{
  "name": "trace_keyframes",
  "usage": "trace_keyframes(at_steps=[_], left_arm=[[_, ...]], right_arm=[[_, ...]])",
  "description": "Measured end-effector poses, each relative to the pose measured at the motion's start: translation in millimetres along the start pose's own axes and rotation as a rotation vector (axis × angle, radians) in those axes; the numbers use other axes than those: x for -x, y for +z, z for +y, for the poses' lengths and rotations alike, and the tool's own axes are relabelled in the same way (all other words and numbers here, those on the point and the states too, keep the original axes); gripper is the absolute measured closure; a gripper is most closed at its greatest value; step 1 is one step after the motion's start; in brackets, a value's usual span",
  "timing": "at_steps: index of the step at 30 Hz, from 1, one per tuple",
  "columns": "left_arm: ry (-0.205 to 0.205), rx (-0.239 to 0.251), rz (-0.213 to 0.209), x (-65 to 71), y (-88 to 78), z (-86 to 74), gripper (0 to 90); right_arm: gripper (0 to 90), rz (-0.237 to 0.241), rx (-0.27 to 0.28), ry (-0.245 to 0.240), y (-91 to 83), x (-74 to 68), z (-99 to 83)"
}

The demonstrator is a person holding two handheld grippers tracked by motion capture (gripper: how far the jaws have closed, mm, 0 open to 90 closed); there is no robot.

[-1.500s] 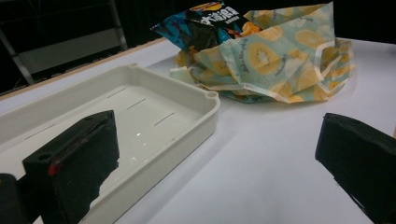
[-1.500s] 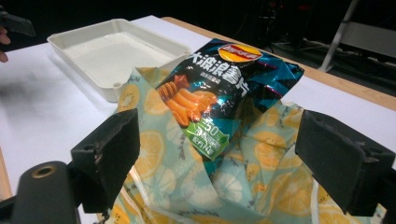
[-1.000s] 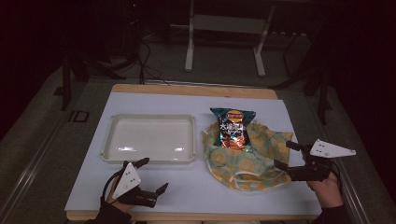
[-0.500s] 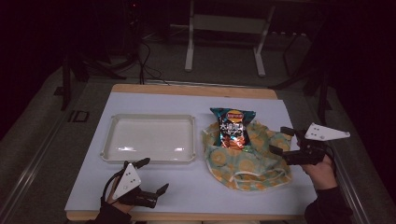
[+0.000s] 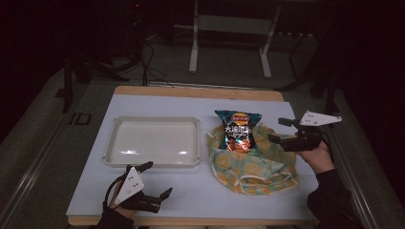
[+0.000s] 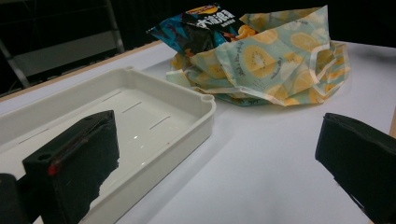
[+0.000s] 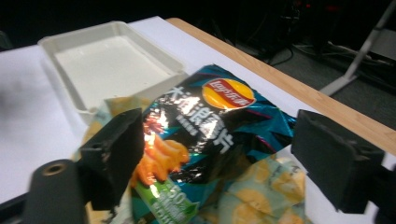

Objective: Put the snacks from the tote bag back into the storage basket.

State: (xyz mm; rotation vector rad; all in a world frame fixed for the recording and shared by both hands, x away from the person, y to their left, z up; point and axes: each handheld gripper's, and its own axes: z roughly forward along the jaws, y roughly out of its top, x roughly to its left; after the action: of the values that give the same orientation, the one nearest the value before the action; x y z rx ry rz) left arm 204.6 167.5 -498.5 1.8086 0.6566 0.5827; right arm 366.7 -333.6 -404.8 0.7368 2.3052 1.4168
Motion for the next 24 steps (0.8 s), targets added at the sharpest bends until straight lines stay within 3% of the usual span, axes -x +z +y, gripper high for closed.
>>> trace_keyframes(at_steps=[7,24], left_arm=[[-0.003,0.000,0.011,-0.1,-4.4,-1.5,0.0],[-0.009,-0.005,0.029,0.5,-11.5,-4.8,0.1]], right_arm=[[24.3,0.013,-0.008,-0.002,18.1,14.0,4.8],[34.5,-0.017,-0.091,-0.006,57.9,46.6,0.5]])
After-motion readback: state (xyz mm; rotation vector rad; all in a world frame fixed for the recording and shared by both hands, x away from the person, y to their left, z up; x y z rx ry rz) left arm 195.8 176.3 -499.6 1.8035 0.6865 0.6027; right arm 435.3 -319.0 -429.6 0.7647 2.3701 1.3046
